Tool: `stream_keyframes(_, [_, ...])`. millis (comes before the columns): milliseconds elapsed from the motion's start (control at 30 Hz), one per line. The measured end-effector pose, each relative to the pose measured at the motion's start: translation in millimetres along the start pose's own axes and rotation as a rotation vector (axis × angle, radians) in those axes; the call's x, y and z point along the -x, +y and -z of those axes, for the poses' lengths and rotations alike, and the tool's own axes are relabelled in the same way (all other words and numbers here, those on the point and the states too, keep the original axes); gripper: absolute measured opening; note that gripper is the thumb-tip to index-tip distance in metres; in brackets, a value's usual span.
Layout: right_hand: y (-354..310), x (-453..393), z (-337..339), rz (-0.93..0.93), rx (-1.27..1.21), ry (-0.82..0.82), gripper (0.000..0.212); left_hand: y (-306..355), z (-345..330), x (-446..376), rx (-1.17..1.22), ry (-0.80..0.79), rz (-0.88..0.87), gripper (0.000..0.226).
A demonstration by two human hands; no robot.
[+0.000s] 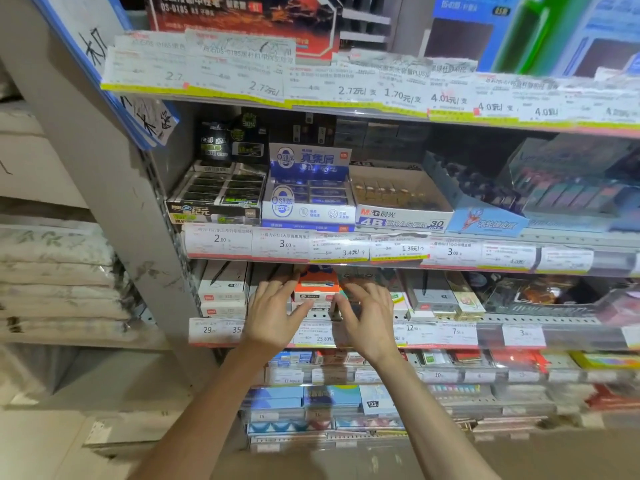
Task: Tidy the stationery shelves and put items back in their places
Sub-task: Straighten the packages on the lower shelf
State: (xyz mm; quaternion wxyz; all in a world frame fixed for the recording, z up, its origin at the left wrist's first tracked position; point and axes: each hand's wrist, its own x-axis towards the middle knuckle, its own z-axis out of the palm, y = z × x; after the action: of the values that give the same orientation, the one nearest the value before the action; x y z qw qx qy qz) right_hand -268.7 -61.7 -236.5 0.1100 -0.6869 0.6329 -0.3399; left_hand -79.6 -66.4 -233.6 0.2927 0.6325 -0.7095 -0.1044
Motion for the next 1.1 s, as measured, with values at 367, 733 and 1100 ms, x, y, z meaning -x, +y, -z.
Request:
stream_keyframes(367, [80.6, -8.7, 89.4, -0.078, -0.051, 0.191, 0.018, 102.0, -26.8, 9.9, 0.428, 0.283, 0.139, 0.021])
stream_keyframes(733, [139.0, -25.7, 120.7, -0.226, 0.272, 0.027, 0.035, 190.9, -93.8, -17.1, 0.180, -0.167, 0.240, 0.055])
stream_keyframes(1100, [136.4, -26.1, 127.7, -0.303, 0.105, -0.052, 0.034, 203.8, -109.2, -17.8, 0.205, -0.187, 0.280, 0.045])
